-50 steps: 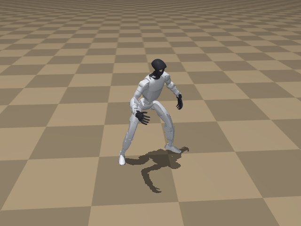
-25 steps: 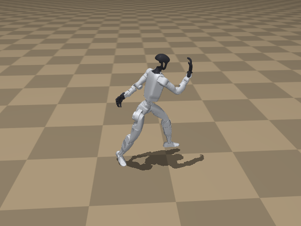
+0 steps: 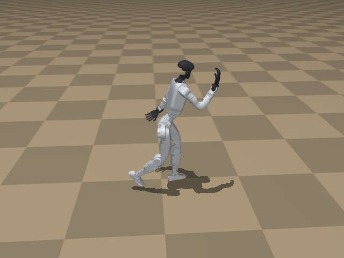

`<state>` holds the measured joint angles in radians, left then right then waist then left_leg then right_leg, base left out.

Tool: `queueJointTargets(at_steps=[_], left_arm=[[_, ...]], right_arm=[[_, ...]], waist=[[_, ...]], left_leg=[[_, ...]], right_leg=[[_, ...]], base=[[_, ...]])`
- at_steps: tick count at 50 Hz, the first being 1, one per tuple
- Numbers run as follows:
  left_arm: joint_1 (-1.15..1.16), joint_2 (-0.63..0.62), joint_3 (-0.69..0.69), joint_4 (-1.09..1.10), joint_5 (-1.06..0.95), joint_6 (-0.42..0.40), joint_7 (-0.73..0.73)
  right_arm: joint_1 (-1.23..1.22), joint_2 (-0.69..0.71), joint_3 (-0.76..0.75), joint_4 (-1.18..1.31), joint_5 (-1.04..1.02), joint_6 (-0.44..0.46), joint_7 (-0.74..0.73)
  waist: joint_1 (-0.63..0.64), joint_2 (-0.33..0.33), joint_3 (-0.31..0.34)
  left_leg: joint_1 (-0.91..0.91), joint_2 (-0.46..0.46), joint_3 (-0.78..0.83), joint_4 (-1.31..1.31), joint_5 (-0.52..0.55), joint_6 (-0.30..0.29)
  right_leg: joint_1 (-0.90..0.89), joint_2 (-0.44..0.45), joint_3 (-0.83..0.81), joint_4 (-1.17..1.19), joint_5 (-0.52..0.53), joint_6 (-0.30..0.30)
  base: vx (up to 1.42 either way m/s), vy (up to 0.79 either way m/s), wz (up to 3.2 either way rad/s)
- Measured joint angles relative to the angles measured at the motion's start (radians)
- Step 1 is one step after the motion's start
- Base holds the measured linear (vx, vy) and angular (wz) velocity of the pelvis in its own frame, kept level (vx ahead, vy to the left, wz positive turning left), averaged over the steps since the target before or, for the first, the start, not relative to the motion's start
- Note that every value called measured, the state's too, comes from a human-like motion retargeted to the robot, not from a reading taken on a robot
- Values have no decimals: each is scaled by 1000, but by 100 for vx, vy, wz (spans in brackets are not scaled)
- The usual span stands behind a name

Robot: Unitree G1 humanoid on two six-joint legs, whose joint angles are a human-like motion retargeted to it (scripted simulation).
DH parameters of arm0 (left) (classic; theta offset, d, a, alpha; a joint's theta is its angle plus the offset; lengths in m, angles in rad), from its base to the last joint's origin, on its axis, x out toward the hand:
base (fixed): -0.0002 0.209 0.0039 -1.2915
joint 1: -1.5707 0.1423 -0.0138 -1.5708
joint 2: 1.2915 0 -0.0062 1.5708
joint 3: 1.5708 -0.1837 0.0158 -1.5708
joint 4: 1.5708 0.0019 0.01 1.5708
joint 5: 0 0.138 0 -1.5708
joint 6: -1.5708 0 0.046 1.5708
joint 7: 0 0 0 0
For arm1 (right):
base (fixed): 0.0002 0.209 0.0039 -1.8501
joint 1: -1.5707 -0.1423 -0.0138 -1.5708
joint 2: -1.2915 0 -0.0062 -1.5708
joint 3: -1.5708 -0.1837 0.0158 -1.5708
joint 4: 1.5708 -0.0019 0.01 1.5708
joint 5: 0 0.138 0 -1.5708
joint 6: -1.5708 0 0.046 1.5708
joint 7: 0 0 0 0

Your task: Kungfu

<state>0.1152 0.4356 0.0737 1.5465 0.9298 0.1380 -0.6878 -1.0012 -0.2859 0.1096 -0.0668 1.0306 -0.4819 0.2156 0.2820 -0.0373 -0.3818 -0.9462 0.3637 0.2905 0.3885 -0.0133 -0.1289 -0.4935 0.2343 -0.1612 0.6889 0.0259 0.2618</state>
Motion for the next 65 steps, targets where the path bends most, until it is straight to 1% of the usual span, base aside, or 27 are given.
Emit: queueJointTargets(at_steps=[5, 7, 10, 11, 12, 14, 16, 18, 19, 23, 25, 28, 32, 35, 39, 40, 43, 45, 48, 50, 53, 55, 57, 58, 60, 62, 65], left_arm=[[-39, 16, -3, -54, -47, -12, 8], [-37, 9, -5, -62, -65, -10, 15], [-22, -17, -31, -63, -74, -18, 24], [-13, -29, -41, -60, -66, -22, 22], [-3, -41, -50, -58, -55, -25, 20], [29, -66, -68, -60, -26, -25, 20], [76, -99, -80, -63, -18, -22, 50], [127, -141, -58, -48, -36, -27, 81], [153, -160, -44, -33, -43, -29, 78], [267, -213, -17, 32, 3, -32, 0], [338, -217, 1, 51, 81, -42, -22], [467, -197, 35, 50, 148, -52, -2], [608, -181, 145, 79, 110, -32, 31], [652, -170, 203, 149, 16, 20, 44], [649, -131, 239, 154, -38, 119, 61], [629, -117, 236, 154, -45, 143, 84], [474, -56, 159, 154, -64, 193, 177], [300, -20, 83, 154, -56, 212, 233], [-59, -23, -52, 154, -6, 230, 296], [-314, -46, -147, 154, 14, 185, 354], [-590, -116, -195, -14, 56, 25, 442], [-706, -185, -149, -248, 102, -112, 482], [-848, -228, -129, -453, 67, -232, 518], [-906, -221, -170, -571, -17, -273, 537], [-1016, -175, -229, -809, -161, -338, 577], [-1124, -77, -245, -1005, -235, -383, 630], [-1276, 108, -249, -1198, -280, -409, 741]], right_arm=[[20, -7, 9, -3, -37, 4, -21], [21, -4, 19, 0, -22, 10, -17], [25, -17, 36, 10, -11, 24, -10], [25, -25, 42, 15, -10, 29, -13], [27, -32, 46, 19, -12, 32, -16], [39, -49, 41, 29, -22, 35, -14], [65, -67, 13, 42, -31, 43, -2], [86, -56, -7, 51, -33, 49, 3], [91, -46, -5, 55, -29, 46, -3], [91, -41, 32, 76, -15, 33, -40], [88, -57, 39, 90, -25, 47, -34], [75, -79, 26, 116, -52, 69, -20], [62, -104, 18, 162, -82, 74, -31], [72, -101, 16, 206, -136, 84, -22], [123, -68, -1, 328, -268, 90, -17], [143, -60, -5, 370, -303, 96, -18], [248, -25, 3, 557, -421, 156, 7], [338, -4, 11, 722, -542, 274, 35], [516, 4, 6, 1035, -794, 473, 63], [651, 35, -25, 1288, -969, 595, 7], [839, 68, -84, 1697, -1209, 811, -43], [1055, 67, -113, 1767, -1342, 935, 12], [1287, 60, -137, 1767, -1454, 945, 122], [1392, 49, -146, 1767, -1502, 930, 181], [1573, 26, -136, 1767, -1538, 900, 267], [1707, -2, -153, 1767, -1570, 891, 283], [1860, -68, -293, 1767, -1671, 884, 242]], waist=[[-53, -21, 46], [-91, -12, 62], [-163, 0, 93], [-183, 1, 101], [-190, -5, 99], [-156, -35, 61], [-119, -60, 38], [-86, -84, 46], [-99, -79, 52], [-139, -68, 46], [-103, -91, 37], [-64, -110, 77], [-8, -118, 162], [-17, -145, 177], [-63, -211, 89], [-69, -230, 62], [-81, -271, -12], [-88, -268, -64], [-57, -199, -75], [-62, -120, -85], [-82, -32, -107], [-132, 24, -101], [-189, 65, -73], [-224, 83, -51], [-305, 119, 0], [-387, 155, 55], [-542, 193, 120]], left_leg=[[223, -177, 84, -148, -1, 33], [287, -230, 67, -172, -1, 53], [379, -327, 19, -177, 4, 113], [407, -350, 16, -161, -9, 128], [421, -370, 18, -134, -23, 137], [381, -396, 33, -24, -34, 115], [332, -385, 88, 117, 30, 49], [300, -353, 185, 248, 102, -37], [274, -340, 200, 313, 115, -54], [132, -274, 228, 414, 97, -69], [62, -236, 241, 338, 95, -67], [33, -193, 219, 106, 124, -55], [49, -170, 151, -185, 114, -4], [51, -183, 203, -309, 79, 51], [-2, -183, 324, -196, 98, 135], [-11, -179, 369, -171, 110, 141], [-21, -171, 405, -106, 202, 98], [-105, -165, 275, -15, 212, 117], [-88, -114, 193, 64, 169, 182], [-24, -91, 149, 90, 104, 198], [64, -124, 92, 82, 41, 217], [143, -156, 73, 49, 17, 218], [239, -196, 53, -4, 9, 205], [299, -229, 48, -43, 8, 203], [439, -321, 51, -140, 4, 223], [555, -340, 55, -192, -11, 210], [689, -349, 80, -216, -52, 181]], right_leg=[[-162, -21, 164, 54, -226, -12], [-188, -39, 191, -34, -306, -83], [-168, -118, 212, -265, -310, -210], [-146, -162, 169, -347, -230, -318], [-127, -195, 140, -383, -197, -380], [-105, -224, 113, -322, -288, -348], [-73, -250, 64, -357, -301, -368], [-24, -247, 94, -389, -300, -369], [5, -240, 94, -410, -299, -368], [90, -220, 77, -490, -304, -365], [113, -207, 93, -517, -311, -366], [183, -179, 111, -540, -343, -372], [307, -168, 129, -553, -386, -333], [367, -194, 110, -564, -398, -285], [356, -238, 65, -565, -305, -168], [354, -249, 57, -567, -261, -133], [365, -292, 6, -561, -60, -21], [346, -266, -71, -531, 137, 0], [309, -196, -125, -356, 384, 0], [269, -130, -153, -209, 451, 0], [147, -149, -163, 11, 294, 0], [41, -148, -144, 99, 202, 0], [-58, -128, -70, 121, 106, 0], [-94, -136, -30, 112, 65, 0], [-156, -196, 51, 80, -2, 0], [-203, -217, 69, -15, -17, -93], [-268, -220, 116, -187, 2, -252]], base=[[48, 21, 104], [47, 5, 113], [51, -1, 155], [56, -5, 136], [60, -9, 69], [68, -16, 30], [61, -12, 16], [45, -7, -32], [46, -12, 31], [53, -18, 44], [58, -20, -47], [52, -20, -33], [75, -13, -39], [86, -9, 7], [97, -14, 29], [130, -14, -6], [123, -13, 6], [117, -28, 7], [98, -19, -23], [117, -4, 27], [109, 17, 54], [102, 6, 113], [102, -14, 109], [97, -5, 111], [89, 6, 101], [80, -19, 38], [84, -34, 19]])
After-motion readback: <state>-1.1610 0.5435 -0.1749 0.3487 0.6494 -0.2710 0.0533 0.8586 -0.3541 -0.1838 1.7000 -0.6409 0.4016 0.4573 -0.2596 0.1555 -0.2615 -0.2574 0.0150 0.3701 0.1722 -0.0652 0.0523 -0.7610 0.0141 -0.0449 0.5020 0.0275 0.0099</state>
